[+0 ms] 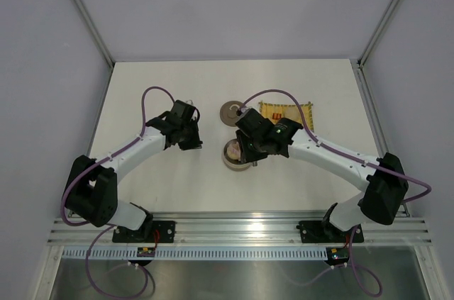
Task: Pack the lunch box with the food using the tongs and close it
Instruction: Place the fake food in the packing box.
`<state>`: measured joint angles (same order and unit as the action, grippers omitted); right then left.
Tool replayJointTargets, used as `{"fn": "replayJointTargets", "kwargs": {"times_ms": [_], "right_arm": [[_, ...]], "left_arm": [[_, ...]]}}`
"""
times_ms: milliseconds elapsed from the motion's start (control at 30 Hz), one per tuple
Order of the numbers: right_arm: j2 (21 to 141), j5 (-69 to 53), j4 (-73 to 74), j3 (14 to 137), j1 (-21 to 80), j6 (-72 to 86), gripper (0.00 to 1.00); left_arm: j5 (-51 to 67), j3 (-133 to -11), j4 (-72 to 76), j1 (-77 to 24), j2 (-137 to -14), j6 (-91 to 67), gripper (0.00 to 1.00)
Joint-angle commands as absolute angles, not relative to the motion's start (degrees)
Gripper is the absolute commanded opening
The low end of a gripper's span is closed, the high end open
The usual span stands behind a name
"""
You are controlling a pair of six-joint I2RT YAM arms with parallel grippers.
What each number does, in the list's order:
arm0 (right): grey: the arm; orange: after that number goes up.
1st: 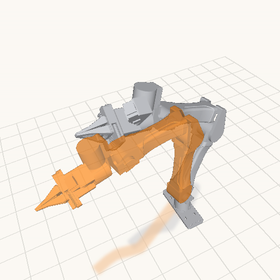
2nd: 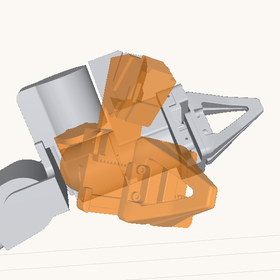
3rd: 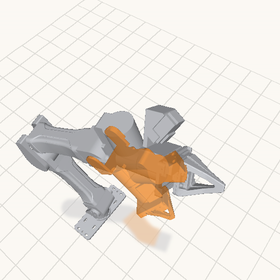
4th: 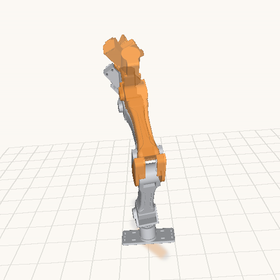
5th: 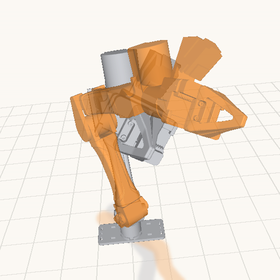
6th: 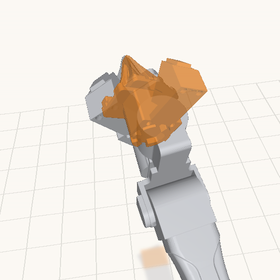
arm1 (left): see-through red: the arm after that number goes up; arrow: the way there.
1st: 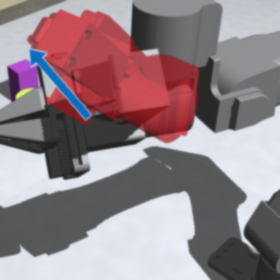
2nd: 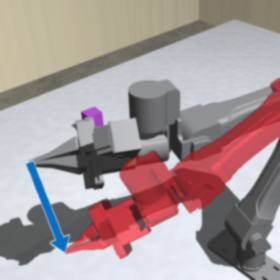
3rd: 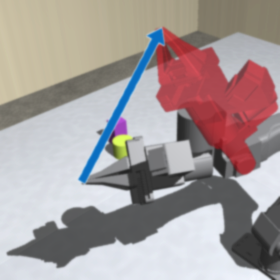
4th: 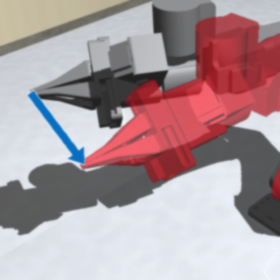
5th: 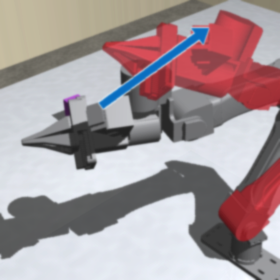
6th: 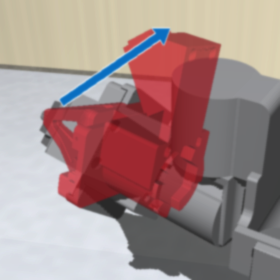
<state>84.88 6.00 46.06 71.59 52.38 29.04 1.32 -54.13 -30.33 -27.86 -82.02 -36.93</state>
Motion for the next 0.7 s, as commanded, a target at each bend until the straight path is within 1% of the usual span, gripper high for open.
{"fn": "replayJointTargets", "kwargs": {"times_ms": [0,133,167,200,267,300,467,500,533,633,667], "right_arm": [[86.0,4.4,43.9,72.8,53.2,29.9,0.00],[86.7,3.8,43.8,72.5,53.6,30.1,0.00],[86.9,3.8,43.8,72.6,53.6,30.0,0.03],[87.0,4.0,43.9,72.6,53.7,30.1,0.15],[87.1,4.2,43.9,72.9,53.8,30.1,0.28],[86.9,4.7,44.0,72.9,53.9,30.2,0.36],[85.1,7.5,45.3,73.9,53.9,30.7,0.39],[84.8,8.6,45.4,74.0,54.0,30.7,0.40],[84.4,9.1,45.8,74.2,53.9,30.8,0.45],[83.9,10.5,46.5,75.1,53.9,30.4,0.51],[84.1,10.6,46.8,75.6,53.9,30.2,0.51]], "left_arm": [[1.8,-53.7,-29.0,-27.8,-79.9,-36.8,0.00],[1.8,-53.6,-28.9,-27.8,-79.9,-36.8,0.00],[1.8,-53.5,-28.8,-27.8,-80.0,-36.8,0.00],[1.8,-53.6,-28.7,-27.7,-80.0,-36.8,0.00],[1.9,-53.5,-28.8,-27.8,-80.1,-36.7,0.00],[1.9,-53.5,-28.7,-27.8,-80.1,-36.7,0.00],[1.8,-53.4,-28.7,-27.7,-80.0,-36.7,0.00],[1.8,-53.3,-28.7,-27.7,-80.0,-36.7,0.00],[1.9,-53.3,-28.7,-27.8,-80.1,-36.7,0.00],[2.1,-53.5,-28.6,-27.7,-80.5,-36.7,0.00],[2.1,-53.4,-28.6,-27.7,-80.5,-36.7,0.00]]}}
